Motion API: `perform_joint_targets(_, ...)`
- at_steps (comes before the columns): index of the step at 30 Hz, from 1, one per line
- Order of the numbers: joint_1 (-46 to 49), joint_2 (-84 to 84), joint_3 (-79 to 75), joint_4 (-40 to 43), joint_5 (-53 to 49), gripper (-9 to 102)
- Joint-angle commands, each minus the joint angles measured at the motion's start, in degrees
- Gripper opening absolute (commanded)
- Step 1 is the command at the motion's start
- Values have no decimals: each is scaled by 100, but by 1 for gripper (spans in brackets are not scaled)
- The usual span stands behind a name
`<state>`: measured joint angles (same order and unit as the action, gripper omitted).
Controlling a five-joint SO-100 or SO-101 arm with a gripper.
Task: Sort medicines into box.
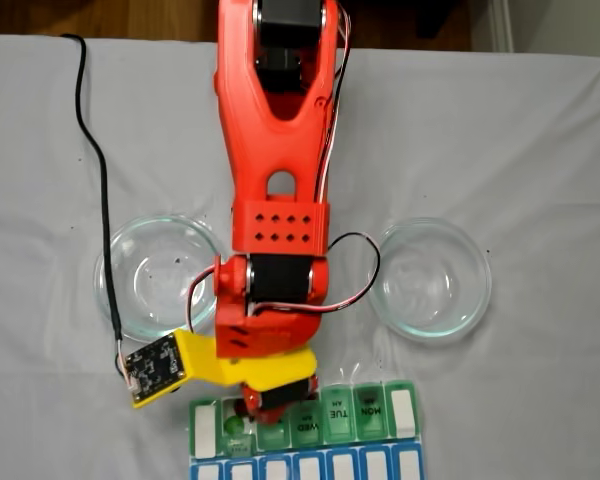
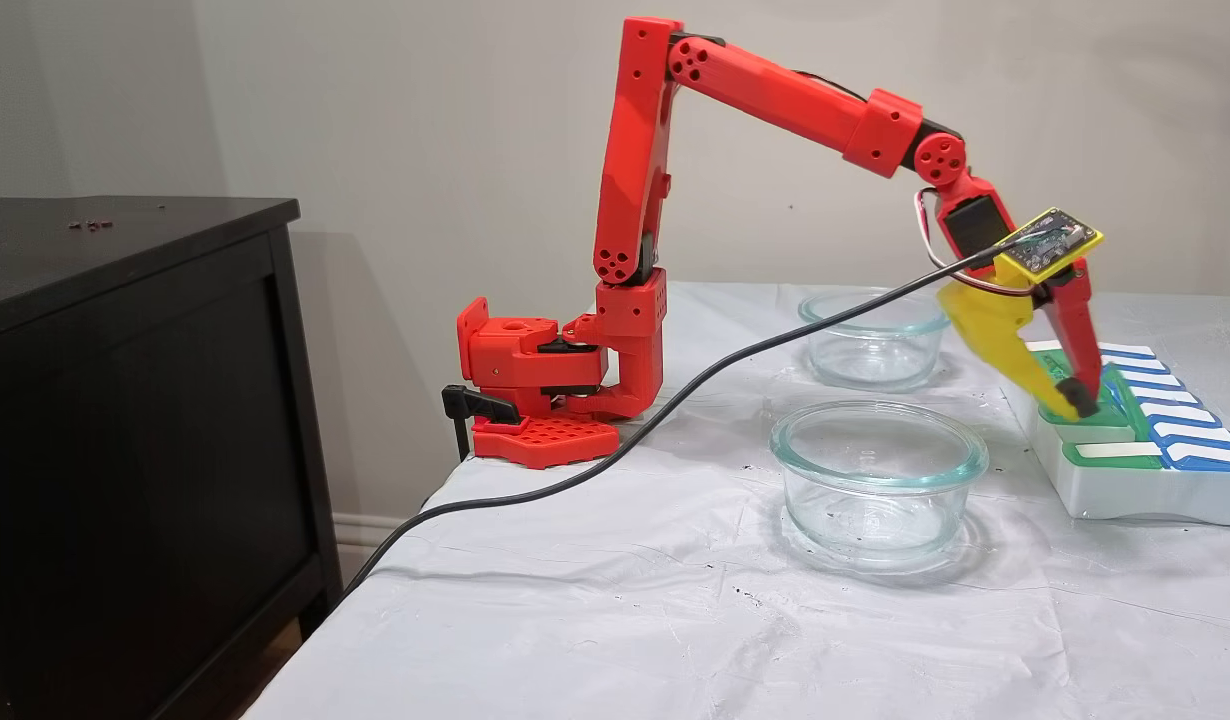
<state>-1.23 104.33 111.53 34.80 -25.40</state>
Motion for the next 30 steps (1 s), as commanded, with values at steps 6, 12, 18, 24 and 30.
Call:
perform_joint_targets(6,0,1020,-352,-554,721,0)
perform_joint_targets(12,62,1591,-352,-422,1099,0)
perform_joint_targets(18,35,1688,-325,-686,1406,0)
perform_joint_targets(24,-53,1591,-299,-888,1468,0)
perform_joint_targets(30,-290,1521,-18,-932,1336,0)
